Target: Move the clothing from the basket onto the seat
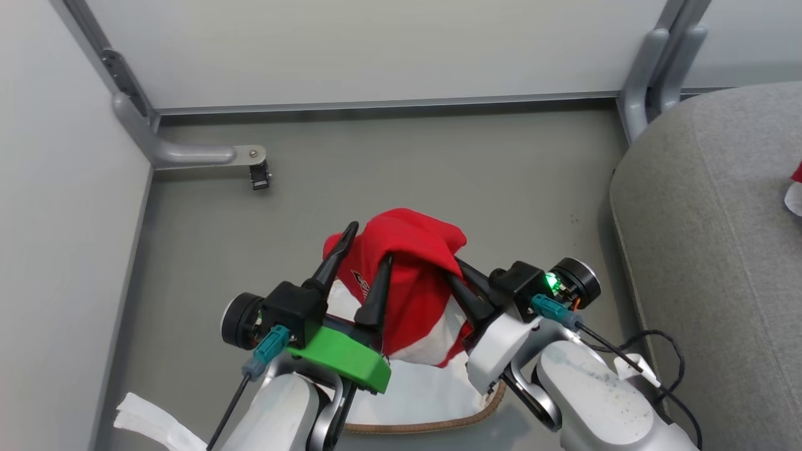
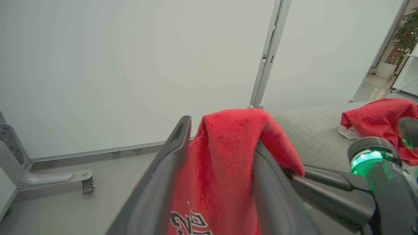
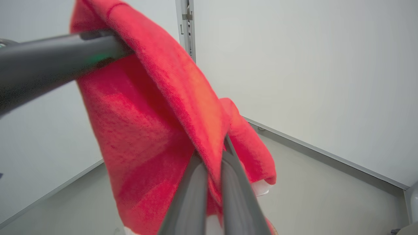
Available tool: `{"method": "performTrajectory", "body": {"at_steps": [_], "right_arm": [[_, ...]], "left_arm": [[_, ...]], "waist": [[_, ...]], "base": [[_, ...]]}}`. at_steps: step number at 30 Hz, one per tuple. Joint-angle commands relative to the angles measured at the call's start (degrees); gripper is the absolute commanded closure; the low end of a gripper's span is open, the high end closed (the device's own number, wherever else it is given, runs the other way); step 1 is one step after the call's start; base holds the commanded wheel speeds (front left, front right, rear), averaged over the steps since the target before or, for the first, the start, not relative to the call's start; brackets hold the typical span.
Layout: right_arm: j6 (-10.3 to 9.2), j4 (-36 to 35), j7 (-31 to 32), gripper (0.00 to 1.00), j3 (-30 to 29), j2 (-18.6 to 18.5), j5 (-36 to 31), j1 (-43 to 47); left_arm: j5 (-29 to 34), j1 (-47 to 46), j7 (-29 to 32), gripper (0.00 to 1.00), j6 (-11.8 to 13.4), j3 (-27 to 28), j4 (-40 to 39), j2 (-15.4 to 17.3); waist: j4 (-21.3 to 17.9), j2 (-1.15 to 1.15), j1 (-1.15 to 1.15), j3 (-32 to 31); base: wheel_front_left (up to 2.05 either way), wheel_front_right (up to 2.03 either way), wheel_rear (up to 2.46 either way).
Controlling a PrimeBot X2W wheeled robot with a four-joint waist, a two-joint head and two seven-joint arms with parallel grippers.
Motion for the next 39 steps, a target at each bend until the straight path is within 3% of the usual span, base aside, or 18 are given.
{"method": "performTrajectory", "body": {"at_steps": [1,15,26,30,39], "right_arm": [[-0.06,-0.45,-0.02,1.0,-1.11,-0.3,0.17,1.16],[-0.06,-2.55,-0.02,1.0,-11.73,-0.26,-2.47,4.71],[-0.06,-4.97,-0.02,1.0,-14.17,-0.23,-1.13,7.29],[-0.06,-5.7,-0.02,1.0,-15.98,-0.27,-1.44,8.24],[-0.06,-7.36,-0.02,1.0,-20.96,-0.25,-4.48,7.99]], "left_arm": [[1.01,0.67,-0.05,0.0,-0.37,0.38,0.3,0.18],[3.45,0.55,-0.05,0.0,-2.36,1.61,2.25,0.22],[5.76,1.04,-0.05,0.0,-3.67,3.82,4.59,0.25],[5.99,0.34,-0.05,0.0,-4.07,3.2,5.42,0.25],[6.14,-2.14,-0.05,0.0,-4.64,0.99,8.33,0.28]], "waist": [[-3.77,0.0,0.0,0.33],[-20.36,0.0,0.0,2.45],[-33.29,0.0,0.0,3.94],[-35.42,0.0,0.0,4.76],[-36.16,0.0,0.0,6.65]], "base": [[0.0,0.0,0.0],[0.0,0.0,0.0],[0.0,0.0,0.0],[0.0,0.0,0.0],[0.0,0.0,0.0]]}}
